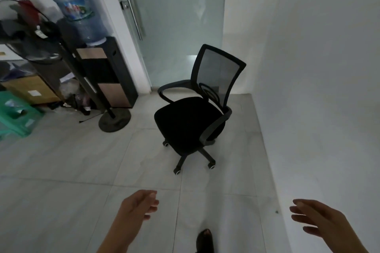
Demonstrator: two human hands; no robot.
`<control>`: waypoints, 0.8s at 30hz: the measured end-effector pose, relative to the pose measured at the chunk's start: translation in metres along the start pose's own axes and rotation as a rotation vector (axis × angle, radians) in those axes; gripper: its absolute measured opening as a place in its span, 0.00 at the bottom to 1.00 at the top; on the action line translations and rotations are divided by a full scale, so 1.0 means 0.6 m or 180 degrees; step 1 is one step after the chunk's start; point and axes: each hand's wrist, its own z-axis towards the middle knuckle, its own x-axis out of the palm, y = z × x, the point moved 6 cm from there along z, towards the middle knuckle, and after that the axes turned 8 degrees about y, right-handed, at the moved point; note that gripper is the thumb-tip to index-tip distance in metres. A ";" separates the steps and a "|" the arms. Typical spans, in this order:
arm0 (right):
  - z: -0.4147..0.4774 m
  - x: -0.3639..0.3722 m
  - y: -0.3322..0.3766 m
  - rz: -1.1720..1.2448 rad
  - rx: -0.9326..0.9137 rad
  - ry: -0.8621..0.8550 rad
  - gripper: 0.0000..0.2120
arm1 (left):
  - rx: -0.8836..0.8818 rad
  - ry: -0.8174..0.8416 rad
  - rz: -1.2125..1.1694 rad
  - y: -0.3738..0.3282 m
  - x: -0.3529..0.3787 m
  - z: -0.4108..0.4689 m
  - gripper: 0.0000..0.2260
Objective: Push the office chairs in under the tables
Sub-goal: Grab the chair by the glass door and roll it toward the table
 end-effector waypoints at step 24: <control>0.775 -0.155 0.467 -0.0246 -0.0359 0.0272 0.05 | -0.0147 0.0312 0.0156 -0.469 0.327 0.674 0.08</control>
